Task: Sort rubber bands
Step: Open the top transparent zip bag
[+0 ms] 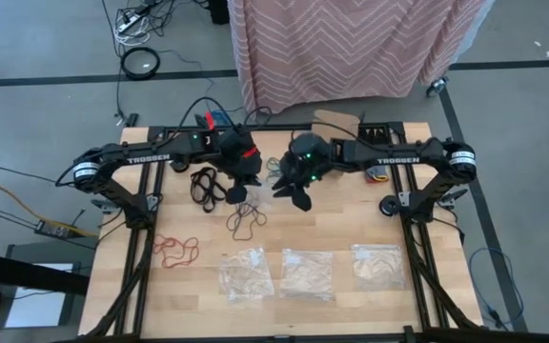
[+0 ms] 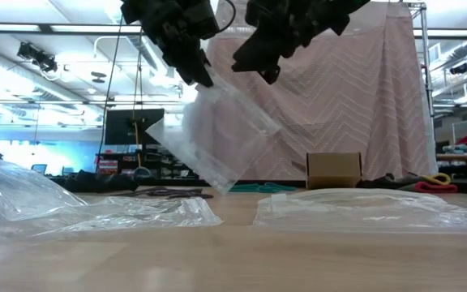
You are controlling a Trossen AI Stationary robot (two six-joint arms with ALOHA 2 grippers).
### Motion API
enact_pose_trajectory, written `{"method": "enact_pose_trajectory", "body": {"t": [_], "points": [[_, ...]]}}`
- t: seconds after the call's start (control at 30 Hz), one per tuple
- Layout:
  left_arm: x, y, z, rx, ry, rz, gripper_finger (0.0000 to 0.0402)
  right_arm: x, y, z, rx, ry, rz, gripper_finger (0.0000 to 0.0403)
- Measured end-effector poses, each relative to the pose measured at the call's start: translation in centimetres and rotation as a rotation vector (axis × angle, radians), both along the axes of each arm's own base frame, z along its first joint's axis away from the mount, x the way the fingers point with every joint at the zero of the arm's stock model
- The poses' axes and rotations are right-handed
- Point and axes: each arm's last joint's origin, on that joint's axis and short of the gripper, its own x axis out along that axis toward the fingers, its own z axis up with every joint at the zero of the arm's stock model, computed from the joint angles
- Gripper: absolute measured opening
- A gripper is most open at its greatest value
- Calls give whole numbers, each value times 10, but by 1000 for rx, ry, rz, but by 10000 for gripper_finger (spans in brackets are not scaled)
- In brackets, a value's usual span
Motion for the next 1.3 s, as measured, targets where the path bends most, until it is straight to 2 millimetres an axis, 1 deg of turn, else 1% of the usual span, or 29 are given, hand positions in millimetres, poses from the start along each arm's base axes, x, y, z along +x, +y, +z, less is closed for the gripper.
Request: {"method": "enact_pose_trajectory", "body": {"t": [0.07, 0.13, 0.23, 0.3, 0.53, 0.7, 0.8, 0.97, 1.3], "points": [[0, 0, 0, 3, -6, 1, 0, 0, 3, -1, -45, 16, -45, 138], [0, 0, 0, 3, -6, 1, 0, 0, 5, -3, -114, 42, -110, 152], [0, 0, 0, 3, -7, 1, 0, 1, 7, -2, -227, 22, -98, 156], [0, 1, 1, 4, -7, 3, 0, 2, 7, -1, -259, 12, -92, 152], [1, 5, 2, 22, -24, 27, 0, 2, 7, -1, -223, 11, -99, 139], [3, 7, 4, 5, -59, 37, 0, 2, 8, -1, -216, 9, -98, 137], [3, 7, 5, -8, -70, 25, 0, 2, 4, -1, -220, 14, -123, 137], [1, 6, 3, -22, -38, 22, 0, 2, -1, 0, -223, 0, -143, 137], [1, 6, 3, -17, -37, 26, 0, 2, 0, 0, -215, -1, -130, 137]]}}
